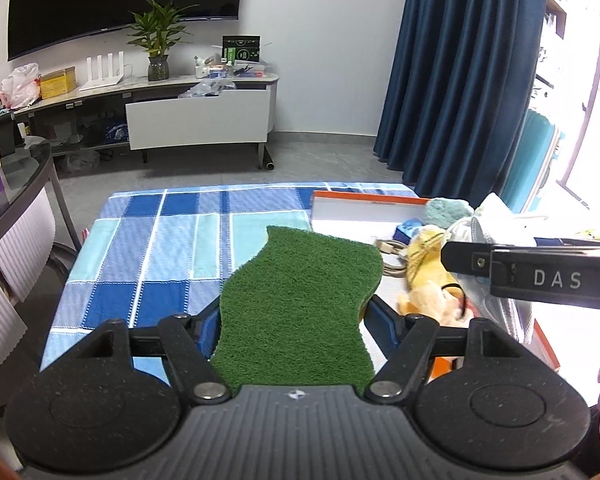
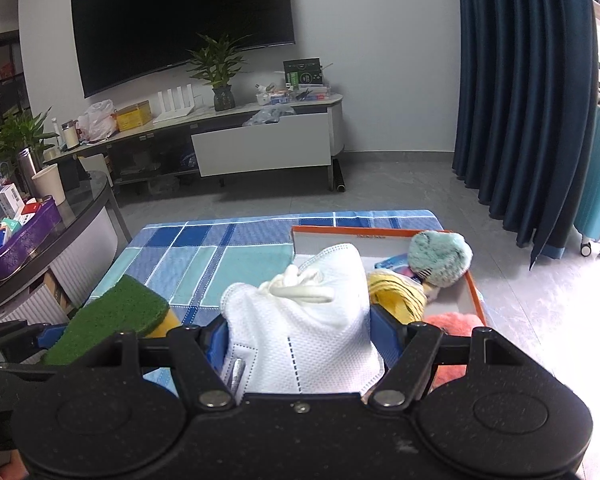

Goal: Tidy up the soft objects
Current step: 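Carry the sponge and white mask over the white box with both grippers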

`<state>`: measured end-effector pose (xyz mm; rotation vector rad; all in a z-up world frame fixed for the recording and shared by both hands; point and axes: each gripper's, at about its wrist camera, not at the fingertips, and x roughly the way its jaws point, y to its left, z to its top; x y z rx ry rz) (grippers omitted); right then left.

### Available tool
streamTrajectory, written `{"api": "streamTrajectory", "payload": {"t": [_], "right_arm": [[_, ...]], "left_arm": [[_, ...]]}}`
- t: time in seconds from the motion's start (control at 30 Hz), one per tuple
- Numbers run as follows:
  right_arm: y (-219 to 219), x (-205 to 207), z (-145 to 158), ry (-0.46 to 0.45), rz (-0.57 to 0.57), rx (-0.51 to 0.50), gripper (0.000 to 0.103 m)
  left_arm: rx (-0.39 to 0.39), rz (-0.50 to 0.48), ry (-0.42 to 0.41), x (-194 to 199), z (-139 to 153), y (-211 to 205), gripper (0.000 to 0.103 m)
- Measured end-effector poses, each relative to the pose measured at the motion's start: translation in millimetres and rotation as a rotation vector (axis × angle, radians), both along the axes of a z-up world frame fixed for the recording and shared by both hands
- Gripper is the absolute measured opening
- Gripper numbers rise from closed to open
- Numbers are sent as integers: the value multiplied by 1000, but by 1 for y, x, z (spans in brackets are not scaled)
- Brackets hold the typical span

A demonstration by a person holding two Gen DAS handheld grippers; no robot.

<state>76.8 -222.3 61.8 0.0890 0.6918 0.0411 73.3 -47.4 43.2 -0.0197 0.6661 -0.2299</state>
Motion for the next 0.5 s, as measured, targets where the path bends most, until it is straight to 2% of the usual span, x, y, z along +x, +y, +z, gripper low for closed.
{"api": "streamTrajectory", "payload": {"t": [0.5], "right_arm": [[-40, -30, 6, -22, -75, 6, 84]], "left_arm": [[-5, -72, -8, -12, 0, -31, 73]]}}
